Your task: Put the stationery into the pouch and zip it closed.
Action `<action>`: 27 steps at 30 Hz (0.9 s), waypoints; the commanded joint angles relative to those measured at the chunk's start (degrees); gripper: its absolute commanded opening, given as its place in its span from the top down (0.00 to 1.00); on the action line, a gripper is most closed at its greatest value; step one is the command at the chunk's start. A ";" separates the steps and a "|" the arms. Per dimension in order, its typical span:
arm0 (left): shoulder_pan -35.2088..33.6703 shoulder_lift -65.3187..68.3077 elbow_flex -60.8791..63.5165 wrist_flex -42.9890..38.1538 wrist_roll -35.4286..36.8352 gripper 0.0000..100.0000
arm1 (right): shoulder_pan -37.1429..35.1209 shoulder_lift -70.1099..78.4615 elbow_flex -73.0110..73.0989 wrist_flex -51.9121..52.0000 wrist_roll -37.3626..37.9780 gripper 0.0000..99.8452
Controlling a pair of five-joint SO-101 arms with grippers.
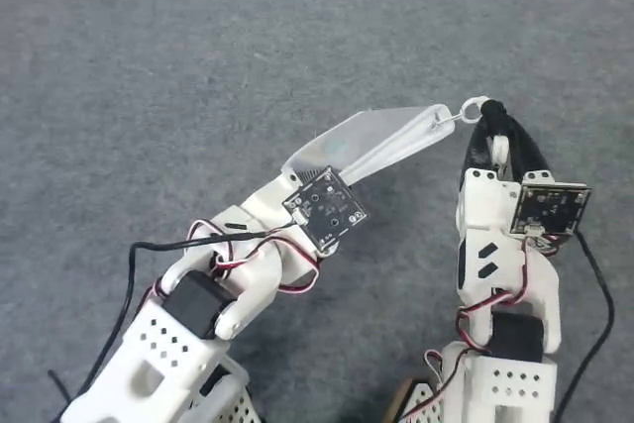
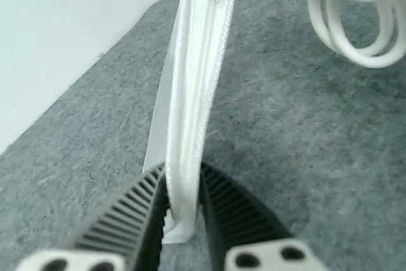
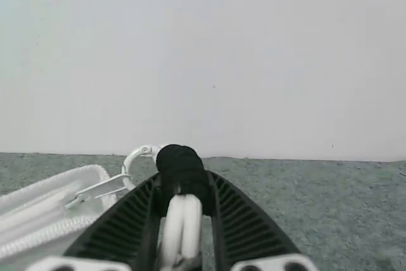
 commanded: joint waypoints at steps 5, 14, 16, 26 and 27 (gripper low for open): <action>-5.01 -1.05 0.31 0.62 1.14 0.99 | 4.97 0.04 -1.67 -2.24 -0.97 1.00; -6.59 -15.21 5.05 0.53 4.48 0.98 | -4.97 -0.75 -0.97 3.12 -0.53 0.84; -6.68 -18.64 6.20 0.88 6.59 0.93 | -6.37 -0.84 -1.76 5.58 1.14 0.78; -11.60 -28.31 8.48 0.97 14.33 0.83 | -13.32 -14.73 -2.64 18.59 4.04 0.77; -11.60 -29.10 8.75 0.97 14.95 0.83 | -13.93 -16.40 -2.64 19.65 4.04 0.77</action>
